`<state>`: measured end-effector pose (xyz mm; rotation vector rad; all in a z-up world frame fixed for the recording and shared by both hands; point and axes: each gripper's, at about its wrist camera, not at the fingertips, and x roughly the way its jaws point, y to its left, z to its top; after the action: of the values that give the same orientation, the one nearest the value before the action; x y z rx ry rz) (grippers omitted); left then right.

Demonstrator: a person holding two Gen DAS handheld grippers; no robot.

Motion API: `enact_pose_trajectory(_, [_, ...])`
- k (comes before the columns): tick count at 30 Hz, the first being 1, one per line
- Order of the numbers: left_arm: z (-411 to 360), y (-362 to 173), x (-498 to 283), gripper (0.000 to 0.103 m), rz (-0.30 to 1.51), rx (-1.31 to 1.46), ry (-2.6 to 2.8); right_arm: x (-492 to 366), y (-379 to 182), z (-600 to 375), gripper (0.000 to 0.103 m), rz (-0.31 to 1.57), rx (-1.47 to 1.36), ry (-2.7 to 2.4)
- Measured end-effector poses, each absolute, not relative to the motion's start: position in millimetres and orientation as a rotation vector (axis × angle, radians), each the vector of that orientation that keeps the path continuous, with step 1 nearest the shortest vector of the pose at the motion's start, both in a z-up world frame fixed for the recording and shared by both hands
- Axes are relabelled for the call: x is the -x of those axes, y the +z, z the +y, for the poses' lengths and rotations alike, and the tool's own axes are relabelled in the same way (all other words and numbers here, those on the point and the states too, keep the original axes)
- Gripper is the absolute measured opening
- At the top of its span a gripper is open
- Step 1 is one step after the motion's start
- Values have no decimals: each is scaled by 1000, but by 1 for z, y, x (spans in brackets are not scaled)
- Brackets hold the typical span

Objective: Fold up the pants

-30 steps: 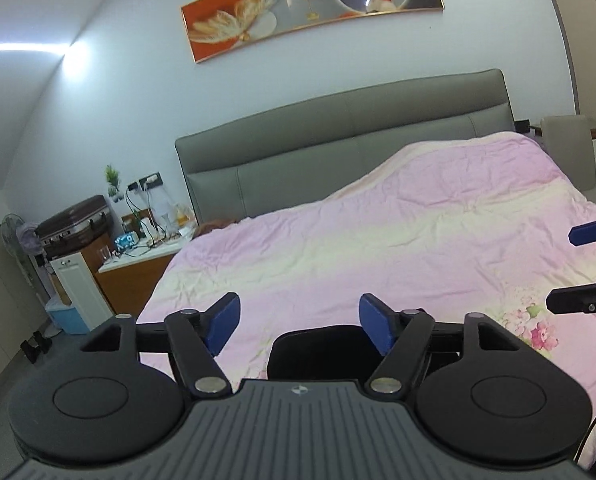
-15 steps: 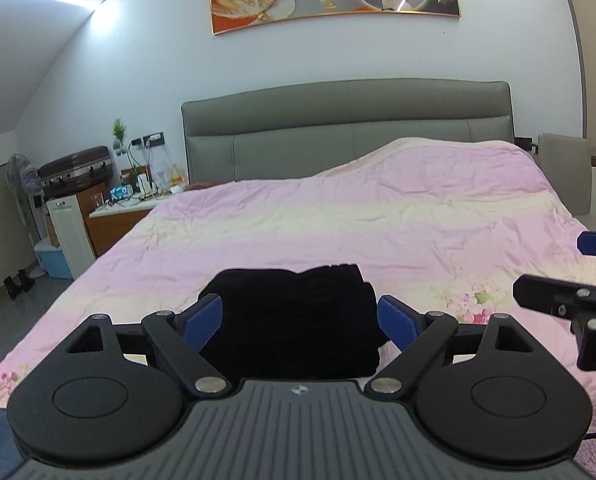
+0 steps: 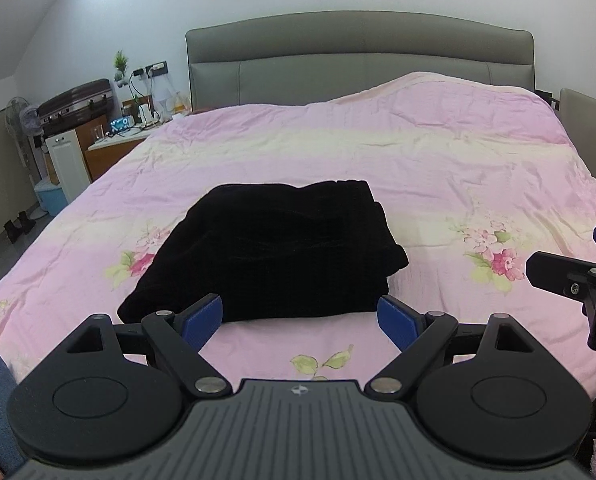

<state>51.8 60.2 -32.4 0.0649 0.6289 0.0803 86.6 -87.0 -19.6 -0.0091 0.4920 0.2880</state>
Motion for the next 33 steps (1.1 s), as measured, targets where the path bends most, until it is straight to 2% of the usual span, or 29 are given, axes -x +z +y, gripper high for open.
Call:
enact_pose_trajectory(12, [65, -39, -59, 102, 675, -49, 84, -100, -32, -88, 98, 528, 26, 276])
enact_pose_trajectory(33, [61, -25, -53, 102, 643, -79, 75, -84, -20, -101, 98, 472, 4, 276])
